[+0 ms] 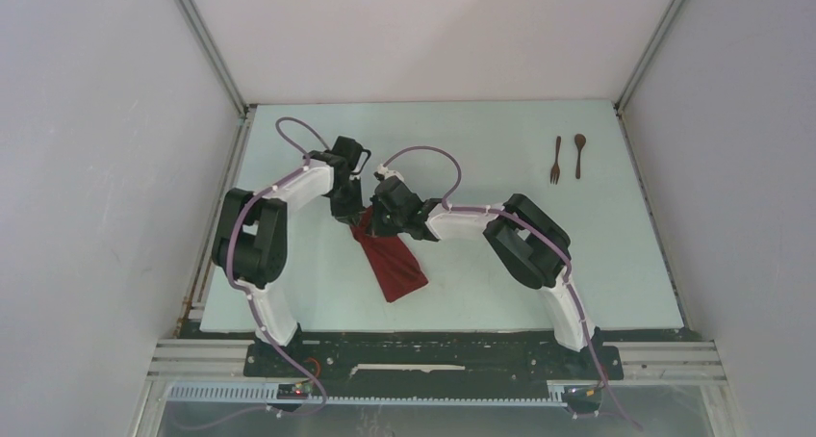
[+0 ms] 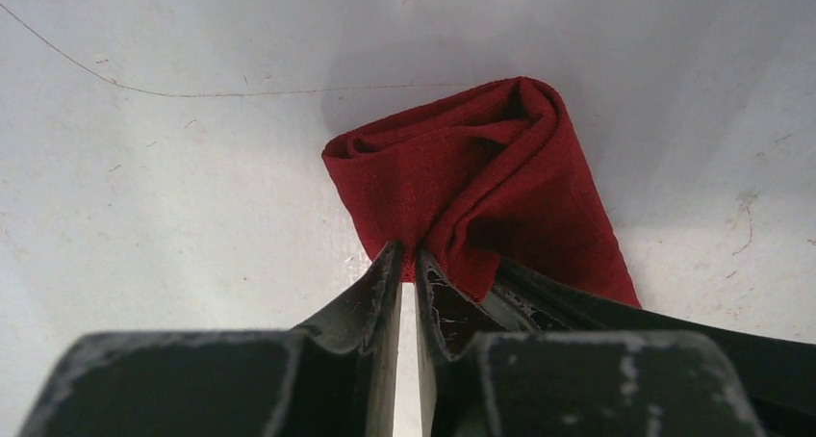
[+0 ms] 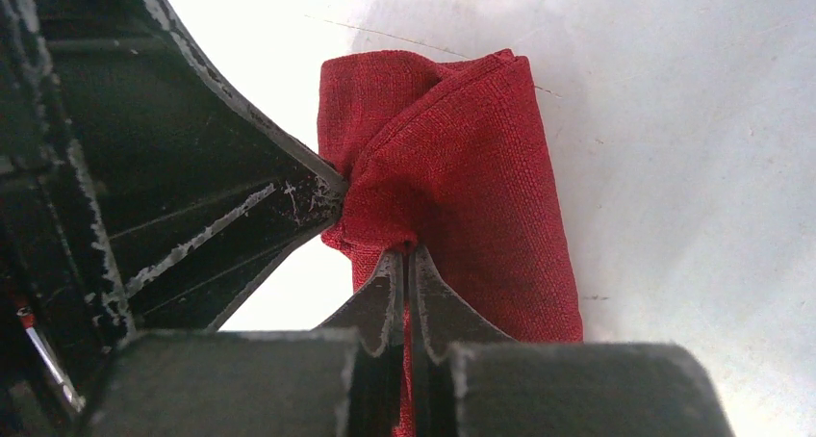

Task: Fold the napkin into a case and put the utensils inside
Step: Place the smaller rectangle folded napkin at the center of the board.

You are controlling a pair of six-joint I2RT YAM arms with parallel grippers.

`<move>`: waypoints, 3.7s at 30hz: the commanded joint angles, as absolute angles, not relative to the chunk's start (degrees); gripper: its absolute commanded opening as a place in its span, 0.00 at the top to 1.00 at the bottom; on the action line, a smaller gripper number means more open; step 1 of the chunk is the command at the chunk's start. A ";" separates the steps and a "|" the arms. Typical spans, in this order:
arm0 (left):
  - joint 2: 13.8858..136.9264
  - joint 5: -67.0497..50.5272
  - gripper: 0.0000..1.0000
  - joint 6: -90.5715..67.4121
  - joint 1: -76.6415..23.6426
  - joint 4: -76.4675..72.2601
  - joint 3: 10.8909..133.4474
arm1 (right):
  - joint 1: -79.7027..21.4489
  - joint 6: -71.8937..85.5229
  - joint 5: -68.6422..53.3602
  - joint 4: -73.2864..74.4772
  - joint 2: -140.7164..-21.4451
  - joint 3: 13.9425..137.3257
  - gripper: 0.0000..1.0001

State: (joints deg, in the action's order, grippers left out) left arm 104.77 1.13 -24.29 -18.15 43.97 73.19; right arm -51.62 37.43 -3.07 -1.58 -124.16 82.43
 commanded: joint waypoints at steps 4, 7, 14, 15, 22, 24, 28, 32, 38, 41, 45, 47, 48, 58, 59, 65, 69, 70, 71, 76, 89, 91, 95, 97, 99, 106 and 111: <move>100.08 2.82 0.71 -23.82 -18.15 41.55 70.84 | -52.12 36.93 -2.99 -1.23 -120.51 81.56 1.00; 95.34 -0.86 0.63 -23.94 -17.51 39.63 68.69 | -52.12 36.21 -3.88 -1.96 -120.67 81.48 1.00; 93.43 -16.54 0.50 -29.24 -11.56 37.47 67.24 | -52.13 34.99 -4.40 -3.39 -121.16 81.46 1.00; 93.75 -17.46 0.50 -30.47 -11.41 37.39 67.16 | -52.19 34.92 -4.32 -3.37 -121.23 81.47 1.00; 99.57 -21.50 0.51 -36.50 -10.74 37.06 66.85 | -53.19 32.03 -1.63 -5.12 -121.20 80.71 1.00; 100.15 -21.35 0.50 -36.56 -10.65 37.07 66.67 | -53.43 30.97 -0.40 -5.70 -121.10 80.36 1.00; 100.43 -20.12 0.49 -36.90 -10.30 37.40 65.98 | -53.78 29.95 0.00 -6.60 -120.74 79.97 1.00; 100.98 -19.73 0.49 -36.96 -9.88 37.59 65.80 | -54.24 29.10 2.13 -6.99 -120.70 79.94 1.00; 98.61 -18.40 0.47 -36.71 -9.60 37.02 63.71 | -54.23 28.69 2.53 -6.64 -120.54 79.92 1.00; 97.25 -18.90 0.49 -37.68 -9.49 35.85 61.51 | -54.23 28.68 2.65 -6.44 -120.50 79.95 1.00; 96.60 -18.15 0.55 -37.95 -9.40 34.45 60.49 | -54.23 28.75 2.47 -6.87 -120.15 79.55 1.00; 97.12 -19.21 0.61 -38.13 -9.45 33.38 60.75 | -54.28 28.60 2.59 -6.69 -120.22 79.59 1.00; 97.38 -19.14 0.64 -38.14 -9.41 33.12 60.89 | -54.38 28.50 2.55 -6.68 -120.16 79.59 1.00; 98.30 -18.78 1.00 -35.90 -8.35 34.35 62.26 | -54.36 23.06 2.89 -7.46 -118.92 79.55 0.96; 98.27 -18.77 1.00 -35.56 -8.06 34.52 62.28 | -54.42 21.00 2.90 -7.71 -118.61 79.38 0.93; 99.15 -22.09 1.00 -33.67 -6.22 34.84 62.73 | -54.66 13.66 1.89 -12.87 -116.83 77.67 0.63; 100.07 -24.28 1.00 -32.55 -5.19 35.33 63.32 | -56.10 8.18 2.60 -15.26 -117.50 77.62 0.51; 100.08 -24.46 1.00 -32.34 -4.92 35.52 63.43 | -56.51 6.47 2.61 -15.81 -117.77 77.63 0.50; 100.06 -24.51 1.00 -32.17 -4.78 35.65 63.48 | -56.78 5.12 2.48 -16.38 -118.12 77.67 0.50; 100.00 -25.15 1.00 -31.47 -4.09 35.95 63.57 | -56.95 1.96 2.48 -16.10 -119.19 78.05 0.53; 98.74 -26.28 1.00 -31.35 -3.43 36.29 63.73 | -56.30 2.02 1.53 -14.34 -121.67 79.62 0.59; 98.38 -26.43 1.00 -31.47 -3.29 36.25 63.69 | -56.16 2.14 0.89 -14.28 -121.71 79.64 0.60; 97.64 -26.50 1.00 -31.56 -3.08 36.34 63.82 | -56.45 2.53 0.62 -13.97 -122.41 80.13 0.61; 97.42 -26.54 1.00 -31.56 -2.84 36.39 63.74 | -56.46 2.71 0.61 -13.94 -122.89 80.31 0.62; 97.02 -26.58 1.00 -31.59 -2.75 36.39 63.59 | -56.55 2.97 0.61 -13.81 -123.19 80.64 0.63; 96.26 -27.13 1.00 -31.62 -2.32 36.59 63.62 | -56.51 3.10 0.60 -12.43 -123.87 82.22 0.74; 95.81 -26.49 0.99 -30.84 -2.33 36.43 63.42 | -56.60 5.71 0.62 -10.01 -123.29 83.64 1.00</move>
